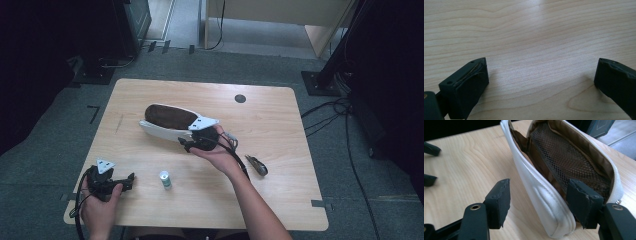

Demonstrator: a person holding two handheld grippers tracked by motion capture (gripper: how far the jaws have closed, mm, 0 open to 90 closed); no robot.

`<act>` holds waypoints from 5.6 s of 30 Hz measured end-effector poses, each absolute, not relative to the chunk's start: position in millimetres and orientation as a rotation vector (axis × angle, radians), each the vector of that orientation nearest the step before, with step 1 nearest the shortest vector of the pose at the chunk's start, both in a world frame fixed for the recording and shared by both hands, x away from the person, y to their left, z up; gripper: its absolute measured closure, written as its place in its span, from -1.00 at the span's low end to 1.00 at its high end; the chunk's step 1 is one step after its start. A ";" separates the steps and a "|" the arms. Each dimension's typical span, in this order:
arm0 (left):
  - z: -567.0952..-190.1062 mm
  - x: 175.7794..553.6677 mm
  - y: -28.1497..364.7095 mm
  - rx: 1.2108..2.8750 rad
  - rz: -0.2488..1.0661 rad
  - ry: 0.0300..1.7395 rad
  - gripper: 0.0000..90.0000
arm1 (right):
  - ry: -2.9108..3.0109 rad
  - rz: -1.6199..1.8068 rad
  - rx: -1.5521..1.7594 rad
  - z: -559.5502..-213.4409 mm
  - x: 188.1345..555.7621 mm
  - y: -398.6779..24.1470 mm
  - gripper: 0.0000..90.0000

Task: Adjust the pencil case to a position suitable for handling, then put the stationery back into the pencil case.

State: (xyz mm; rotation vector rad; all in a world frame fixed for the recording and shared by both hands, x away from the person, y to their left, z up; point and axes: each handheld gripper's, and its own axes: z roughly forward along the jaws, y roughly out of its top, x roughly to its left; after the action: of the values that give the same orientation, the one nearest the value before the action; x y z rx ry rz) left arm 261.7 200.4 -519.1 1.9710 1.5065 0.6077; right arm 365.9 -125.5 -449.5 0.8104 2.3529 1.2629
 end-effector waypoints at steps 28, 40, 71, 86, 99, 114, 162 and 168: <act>-519.1 262.7 199.6 1.972 0.606 1.506 -1.00 | 2.242 0.965 0.880 -444.5 339.0 -110.1 0.96; -519.0 262.6 199.5 1.971 0.605 1.507 -1.00 | 2.159 0.878 1.020 -462.6 307.4 -123.2 0.96; -519.0 262.6 199.5 1.972 0.605 1.507 -1.00 | 2.188 1.193 1.098 -438.3 287.9 -152.1 -0.08; -519.0 262.6 199.6 1.973 0.605 1.507 -1.00 | 2.092 1.198 1.154 -422.0 266.7 -202.1 -0.02; -519.0 262.6 199.5 1.974 0.605 1.504 -1.00 | 2.043 1.163 1.244 -441.8 251.6 -238.3 0.07; -519.1 262.4 199.1 1.975 0.605 1.500 -1.00 | 1.912 1.078 1.371 -453.9 244.0 -306.4 0.06; -519.1 262.7 198.6 1.975 0.605 1.499 -1.00 | 2.045 1.091 1.462 -509.5 248.0 -347.1 0.50; -519.1 262.7 198.6 1.975 0.605 1.499 -1.00 | 2.050 1.075 1.457 -509.9 246.7 -343.7 0.63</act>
State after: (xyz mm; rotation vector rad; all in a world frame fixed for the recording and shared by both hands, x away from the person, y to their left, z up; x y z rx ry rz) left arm 262.7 198.6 -519.1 1.9753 1.4995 0.6050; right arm 246.7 -343.7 -509.9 1.4565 2.0501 1.0746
